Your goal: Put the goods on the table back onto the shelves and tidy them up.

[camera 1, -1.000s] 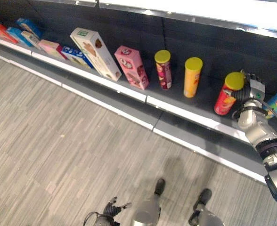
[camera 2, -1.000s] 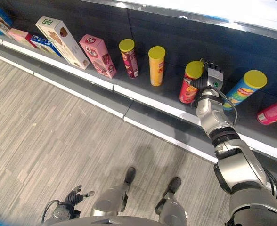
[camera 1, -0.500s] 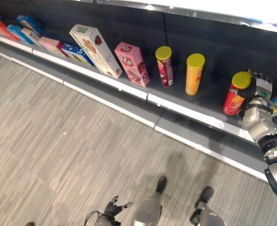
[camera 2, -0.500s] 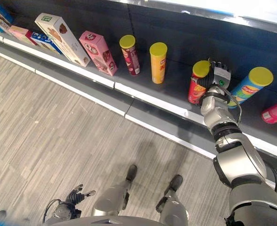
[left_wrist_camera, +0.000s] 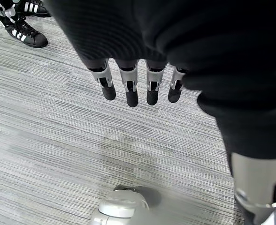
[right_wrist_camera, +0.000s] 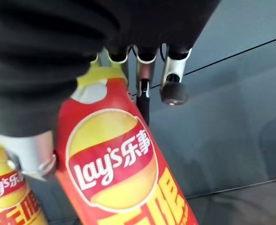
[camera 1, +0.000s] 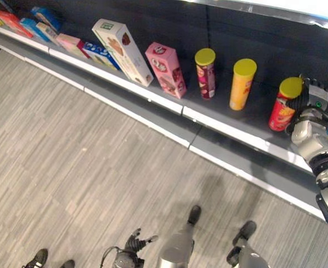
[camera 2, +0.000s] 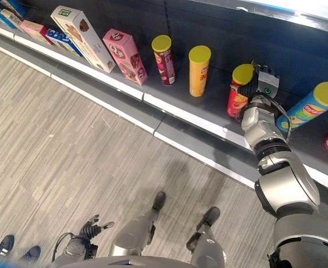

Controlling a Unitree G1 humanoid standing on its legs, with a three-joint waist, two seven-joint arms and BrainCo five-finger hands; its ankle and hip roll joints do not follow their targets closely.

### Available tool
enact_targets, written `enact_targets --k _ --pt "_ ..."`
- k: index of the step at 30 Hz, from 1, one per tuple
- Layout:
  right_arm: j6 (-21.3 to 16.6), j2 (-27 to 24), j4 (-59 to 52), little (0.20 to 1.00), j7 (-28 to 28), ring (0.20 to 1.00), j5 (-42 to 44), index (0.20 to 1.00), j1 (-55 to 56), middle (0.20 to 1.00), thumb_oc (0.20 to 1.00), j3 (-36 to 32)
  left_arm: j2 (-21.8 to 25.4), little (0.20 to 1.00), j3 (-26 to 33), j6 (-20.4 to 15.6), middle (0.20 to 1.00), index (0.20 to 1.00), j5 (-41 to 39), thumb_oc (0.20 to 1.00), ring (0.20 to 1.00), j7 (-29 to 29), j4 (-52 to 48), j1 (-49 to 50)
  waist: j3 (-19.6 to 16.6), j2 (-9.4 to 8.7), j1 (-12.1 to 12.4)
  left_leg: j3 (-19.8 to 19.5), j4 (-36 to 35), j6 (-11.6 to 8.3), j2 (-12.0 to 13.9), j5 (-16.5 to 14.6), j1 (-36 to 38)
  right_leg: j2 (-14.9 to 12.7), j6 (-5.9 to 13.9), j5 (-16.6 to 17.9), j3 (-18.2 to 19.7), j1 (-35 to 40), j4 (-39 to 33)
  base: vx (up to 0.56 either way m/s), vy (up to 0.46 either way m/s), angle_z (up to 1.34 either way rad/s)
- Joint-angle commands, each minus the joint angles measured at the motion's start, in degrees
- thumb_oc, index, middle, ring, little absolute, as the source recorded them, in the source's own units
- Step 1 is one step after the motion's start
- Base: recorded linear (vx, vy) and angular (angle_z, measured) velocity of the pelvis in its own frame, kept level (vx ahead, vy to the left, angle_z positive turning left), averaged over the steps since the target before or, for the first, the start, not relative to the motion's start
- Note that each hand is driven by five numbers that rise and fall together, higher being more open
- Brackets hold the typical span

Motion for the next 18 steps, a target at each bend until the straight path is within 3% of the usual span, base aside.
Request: enact_targets --k 1,4,5,6,7,18 --pt "-1.3 -2.1 0.4 0.200 -2.8 0.200 1.2 0.200 -6.1 0.200 0.200 4.3 2.6 1.000 -5.4 -1.5 1.000 1.000 -1.9 1.000 1.000 1.4 0.4 -1.7 -2.1 -1.07 1.8 6.1 -1.2 -3.63 2.7 3.8 -2.5 -2.9 2.67 -10.5 3.3 -2.3 10.7 0.00 0.000 0.00" --pt "-1.2 -1.7 1.3 0.200 -3.0 0.200 1.6 0.200 -6.2 0.200 0.200 4.5 2.5 1.000 -5.4 -1.5 1.000 1.000 -2.2 1.000 1.000 1.6 0.7 -2.0 -2.0 -1.12 1.8 6.0 -1.2 -3.59 2.7 3.8 -2.6 -2.9 2.67 -10.5 3.4 -2.5 10.9 0.00 0.000 0.00" --pt "-1.2 -1.5 1.5 0.253 -3.1 0.253 1.7 0.253 -6.1 0.253 0.253 4.4 2.4 1.000 -5.4 -1.5 1.000 1.000 -2.2 1.000 1.000 1.7 0.7 -2.1 -2.0 -1.08 1.7 6.0 -1.2 -3.60 2.7 3.8 -2.6 -2.9 2.66 -10.5 3.5 -2.5 10.9 0.00 0.000 0.03" --pt "-1.2 -1.5 1.5 0.420 -3.1 0.420 1.7 0.420 -6.1 0.420 0.420 4.4 2.4 1.000 -5.4 -1.5 1.000 1.000 -2.2 1.000 1.000 1.7 0.7 -2.1 -2.0 -1.08 1.7 6.0 -1.2 -3.60 2.7 3.8 -2.6 -2.9 2.66 -10.5 3.5 -2.6 10.9 0.00 0.004 0.04" --pt "-1.2 -0.9 1.2 1.000 -3.4 1.000 1.6 1.000 -5.8 1.000 1.000 4.3 2.3 1.000 -5.4 -1.4 1.000 1.000 -2.1 1.000 1.000 1.7 1.0 -2.1 -2.1 -1.15 1.6 6.0 -1.2 -3.57 2.8 3.8 -2.6 -2.8 2.63 -10.6 3.5 -2.5 11.0 0.00 0.002 0.05" --pt "-1.3 -0.3 0.0 1.000 -3.7 1.000 2.0 1.000 -5.4 1.000 1.000 3.8 1.8 1.000 -5.1 -1.2 1.000 1.000 -1.7 1.000 1.000 2.1 3.2 -2.8 -2.5 -2.01 1.1 6.9 -1.2 -3.64 2.9 3.3 -1.9 -2.6 2.74 -10.0 4.2 -1.9 9.8 0.00 0.000 0.00"
